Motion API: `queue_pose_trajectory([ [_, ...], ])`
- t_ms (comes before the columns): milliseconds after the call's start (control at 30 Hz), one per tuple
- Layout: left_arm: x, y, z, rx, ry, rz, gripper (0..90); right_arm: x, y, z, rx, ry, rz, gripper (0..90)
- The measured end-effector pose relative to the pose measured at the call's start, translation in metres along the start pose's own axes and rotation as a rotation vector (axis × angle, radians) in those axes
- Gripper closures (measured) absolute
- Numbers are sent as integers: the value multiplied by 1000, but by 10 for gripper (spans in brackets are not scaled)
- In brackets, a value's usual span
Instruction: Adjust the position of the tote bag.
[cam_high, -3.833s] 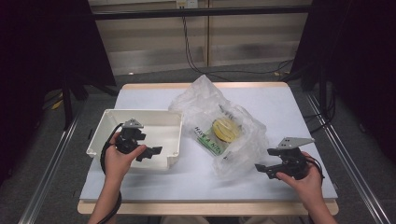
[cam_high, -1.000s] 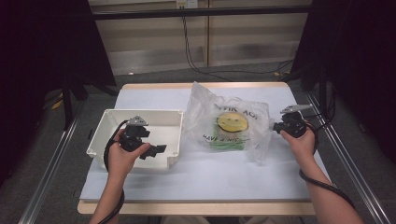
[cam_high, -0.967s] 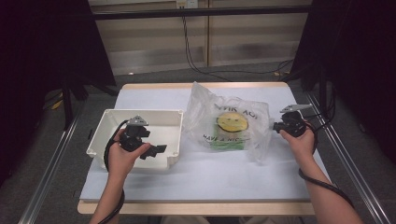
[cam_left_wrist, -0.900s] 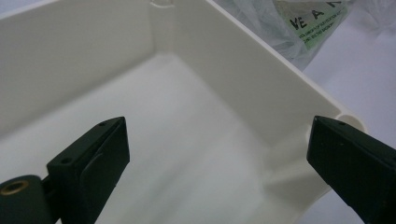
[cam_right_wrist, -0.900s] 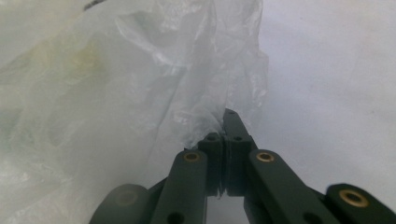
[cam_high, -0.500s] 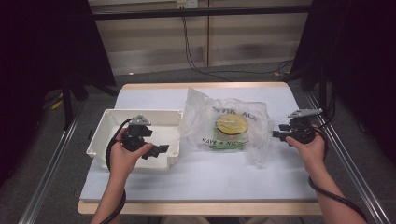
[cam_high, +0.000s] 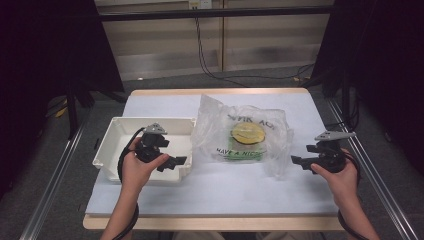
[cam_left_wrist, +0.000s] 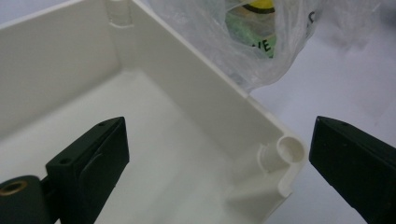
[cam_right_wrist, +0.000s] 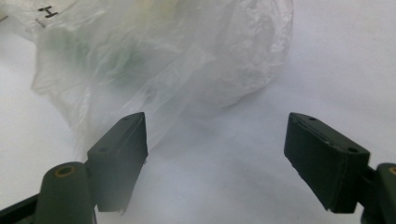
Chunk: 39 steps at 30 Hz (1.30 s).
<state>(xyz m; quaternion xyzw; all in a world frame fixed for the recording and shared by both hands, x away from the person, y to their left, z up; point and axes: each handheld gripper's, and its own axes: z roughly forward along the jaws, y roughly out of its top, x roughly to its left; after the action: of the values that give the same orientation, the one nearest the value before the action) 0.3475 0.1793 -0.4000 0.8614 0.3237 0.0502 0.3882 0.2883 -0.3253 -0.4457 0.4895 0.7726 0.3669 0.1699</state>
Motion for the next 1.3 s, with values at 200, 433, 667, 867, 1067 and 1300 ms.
queue_pose_trajectory([
  [200, -7, 8, 3, -4, 2, 10, 50, 10, 2, -10, -7, 44, -1, 179],
  [433, -8, 13, 5, 4, 14, 15, 50, 24, 7, -15, 18, 68, -35, 189],
  [667, -12, 19, 8, -9, 5, 24, 50, 32, 10, -17, 24, 86, -51, 222],
  [867, -14, 27, 8, -14, 12, 40, 51, 39, 14, -23, 25, 105, -55, 317],
  [1067, -17, 37, 14, -16, 8, 48, 51, 48, 19, -27, 27, 122, -81, 363],
  [1300, -17, 46, 19, -19, 18, 52, 53, 52, 21, -29, 4, 124, -93, 399],
])
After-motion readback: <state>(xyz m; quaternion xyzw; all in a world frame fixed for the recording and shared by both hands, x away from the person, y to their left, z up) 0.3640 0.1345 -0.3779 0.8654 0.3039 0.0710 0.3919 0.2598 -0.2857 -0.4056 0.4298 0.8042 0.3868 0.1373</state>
